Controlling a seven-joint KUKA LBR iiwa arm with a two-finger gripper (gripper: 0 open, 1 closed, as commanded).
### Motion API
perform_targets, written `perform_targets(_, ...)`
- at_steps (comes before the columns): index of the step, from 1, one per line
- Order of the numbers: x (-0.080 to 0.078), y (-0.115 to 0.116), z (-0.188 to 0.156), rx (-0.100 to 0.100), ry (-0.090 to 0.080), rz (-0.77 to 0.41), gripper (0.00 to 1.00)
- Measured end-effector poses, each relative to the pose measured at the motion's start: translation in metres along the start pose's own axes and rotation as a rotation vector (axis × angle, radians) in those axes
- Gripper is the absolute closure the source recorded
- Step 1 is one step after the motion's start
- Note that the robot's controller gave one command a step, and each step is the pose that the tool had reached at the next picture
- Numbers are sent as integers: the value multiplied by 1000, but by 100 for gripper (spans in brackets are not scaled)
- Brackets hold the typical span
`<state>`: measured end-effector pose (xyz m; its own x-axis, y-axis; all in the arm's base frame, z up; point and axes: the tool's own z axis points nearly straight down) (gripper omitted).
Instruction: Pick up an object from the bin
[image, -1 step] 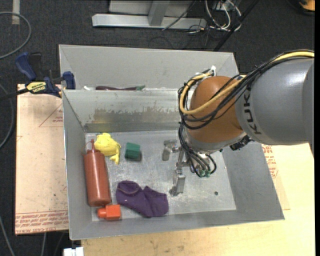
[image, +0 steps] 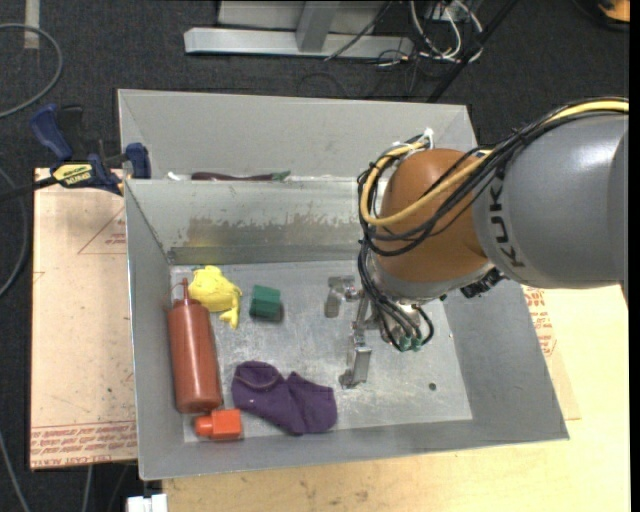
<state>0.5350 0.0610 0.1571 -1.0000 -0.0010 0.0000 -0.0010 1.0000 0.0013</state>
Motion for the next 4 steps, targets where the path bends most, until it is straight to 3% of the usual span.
perform_targets(1, 12, 10, 39, 0, -3, -58, 0)
perform_targets(2, 25, 26, 81, -1, 0, -42, 0)
perform_targets(3, 29, 29, 90, -1, 0, -36, 0)
perform_targets(4, 2, 29, 87, -3, -4, -212, 100)
